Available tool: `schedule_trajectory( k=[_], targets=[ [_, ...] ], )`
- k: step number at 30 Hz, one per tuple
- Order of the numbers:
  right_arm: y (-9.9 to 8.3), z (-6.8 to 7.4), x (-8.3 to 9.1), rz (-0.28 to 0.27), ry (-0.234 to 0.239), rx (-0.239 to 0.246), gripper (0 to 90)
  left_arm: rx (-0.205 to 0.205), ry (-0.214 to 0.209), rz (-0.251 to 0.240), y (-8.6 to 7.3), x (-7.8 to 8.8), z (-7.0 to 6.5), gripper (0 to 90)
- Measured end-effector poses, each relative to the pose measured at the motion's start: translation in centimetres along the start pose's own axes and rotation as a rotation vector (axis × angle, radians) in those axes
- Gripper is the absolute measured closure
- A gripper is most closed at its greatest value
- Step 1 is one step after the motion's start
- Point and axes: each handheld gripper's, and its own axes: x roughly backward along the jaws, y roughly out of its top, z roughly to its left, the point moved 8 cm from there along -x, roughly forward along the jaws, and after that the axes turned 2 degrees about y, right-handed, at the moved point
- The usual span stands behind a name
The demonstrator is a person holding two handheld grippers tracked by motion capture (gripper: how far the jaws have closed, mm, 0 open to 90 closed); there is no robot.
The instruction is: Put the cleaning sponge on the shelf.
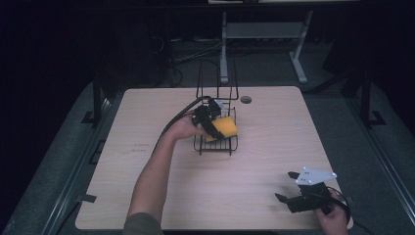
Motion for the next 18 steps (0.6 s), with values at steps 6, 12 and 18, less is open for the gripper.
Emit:
schedule_trajectory(
  k=[6, 12, 18],
  targets=[
    [0.0, -0.1, 0.0, -0.002, -0.001, 0.009, 13.8, -0.001, -0.005, 0.01, -0.3, -0.3, 0.2, 21.8],
    [0.0, -0.1, 0.0, -0.002, -0.001, 0.0, 13.8, 0.005, -0.007, 0.022, -0.9, -0.5, 0.2, 21.8],
    [0.0, 0.0, -0.1, 0.005, 0.0, 0.01, 13.8, -0.009, -0.007, 0.034, -1.4, -0.8, 0.2, 21.8]
  ],
)
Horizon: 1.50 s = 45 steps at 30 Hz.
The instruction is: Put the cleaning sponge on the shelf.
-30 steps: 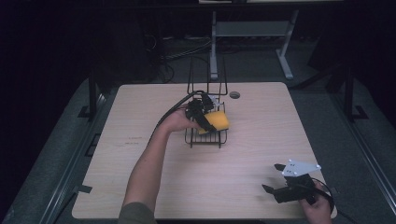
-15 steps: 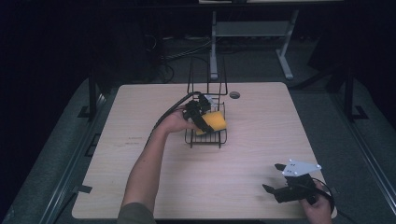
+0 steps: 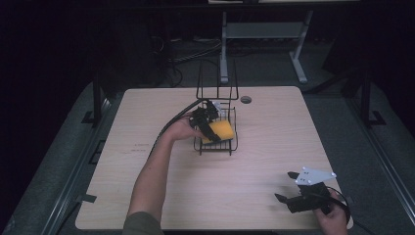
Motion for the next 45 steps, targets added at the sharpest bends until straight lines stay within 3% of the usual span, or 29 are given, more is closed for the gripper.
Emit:
schedule_trajectory(
  k=[7, 11, 15, 29, 36, 45],
  targets=[
    [0.0, 0.0, 0.0, -0.003, 0.003, -0.001, 13.8, -0.004, 0.012, -0.003, -0.1, 0.0, -0.1, 21.2],
    [0.0, -0.1, 0.2, -0.008, 0.0, -0.008, 13.8, 0.009, -0.002, 0.007, -0.1, 0.4, 0.0, 17.6],
    [0.0, -0.1, 0.2, -0.009, 0.0, -0.006, 13.8, 0.013, -0.005, -0.03, 0.2, 0.8, -0.2, 16.6],
    [0.1, -0.1, 0.0, -0.008, 0.004, -0.002, 13.8, 0.032, 0.034, -0.055, 0.3, 1.8, 0.0, 15.1],
    [0.1, 0.0, 0.0, -0.005, 0.008, -0.006, 13.8, 0.022, 0.024, -0.047, 0.1, 2.2, -0.3, 15.1],
    [0.1, 0.0, 0.1, -0.011, 0.009, -0.011, 13.8, 0.02, 0.05, -0.065, -0.3, 2.7, -0.6, 15.1]
  ],
)
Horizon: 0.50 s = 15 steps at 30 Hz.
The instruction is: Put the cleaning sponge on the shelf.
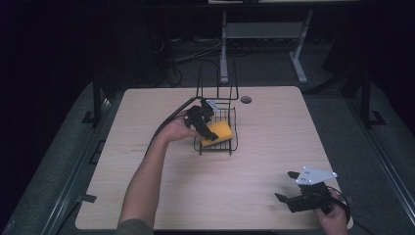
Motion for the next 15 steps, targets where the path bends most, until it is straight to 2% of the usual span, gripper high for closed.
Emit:
schedule_trajectory(
  k=[2, 4, 6, 9, 15],
  targets=[
    [0.0, 0.1, 0.0, -0.002, 0.0, -0.006, 13.8, 0.003, 0.006, -0.013, -0.1, 0.1, -0.2, 15.1],
    [0.1, 0.1, 0.0, -0.003, -0.001, -0.004, 13.8, 0.01, 0.002, -0.001, -0.3, 0.2, -0.5, 15.1],
    [0.1, 0.1, -0.1, 0.0, 0.0, -0.001, 13.8, -0.003, 0.008, 0.007, -0.5, 0.4, -0.6, 15.1],
    [0.1, 0.1, -0.1, 0.001, 0.001, 0.002, 13.8, 0.005, 0.008, -0.002, -0.7, 0.7, -0.7, 15.1],
    [0.1, 0.1, -0.1, 0.002, -0.001, 0.01, 13.8, -0.013, 0.017, -0.007, -1.5, 0.8, -1.1, 15.1]
  ],
)
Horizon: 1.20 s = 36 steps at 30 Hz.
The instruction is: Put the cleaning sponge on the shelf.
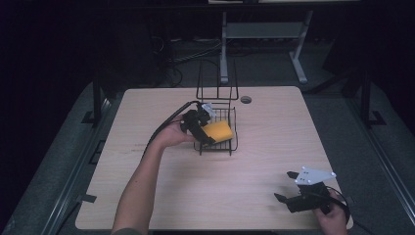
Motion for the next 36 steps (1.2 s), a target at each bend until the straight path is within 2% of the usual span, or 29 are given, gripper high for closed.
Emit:
schedule_trajectory(
  k=[3, 16, 21, 23, 26, 36],
  targets=[
    [0.0, 0.1, 0.0, -0.002, 0.003, -0.008, 13.8, 0.009, 0.0, -0.026, -0.2, 0.2, -0.2, 15.3],
    [0.1, 0.1, -0.1, 0.003, 0.001, 0.007, 13.8, -0.012, 0.015, -0.029, -1.5, 1.3, -1.5, 15.3],
    [0.1, 0.1, -0.1, 0.005, 0.001, 0.008, 13.8, -0.016, 0.019, -0.051, -2.1, 2.0, -2.4, 15.4],
    [0.1, 0.1, -0.1, 0.004, 0.0, 0.006, 13.8, -0.013, 0.016, -0.037, -2.5, 2.1, -2.6, 15.3],
    [0.1, 0.2, -0.1, 0.007, -0.002, 0.007, 13.8, -0.016, 0.026, -0.058, -2.9, 2.5, -3.1, 15.4],
    [0.2, 0.2, -0.2, 0.01, -0.003, 0.006, 13.8, -0.023, 0.033, -0.057, -4.9, 3.4, -5.1, 15.4]
  ],
)
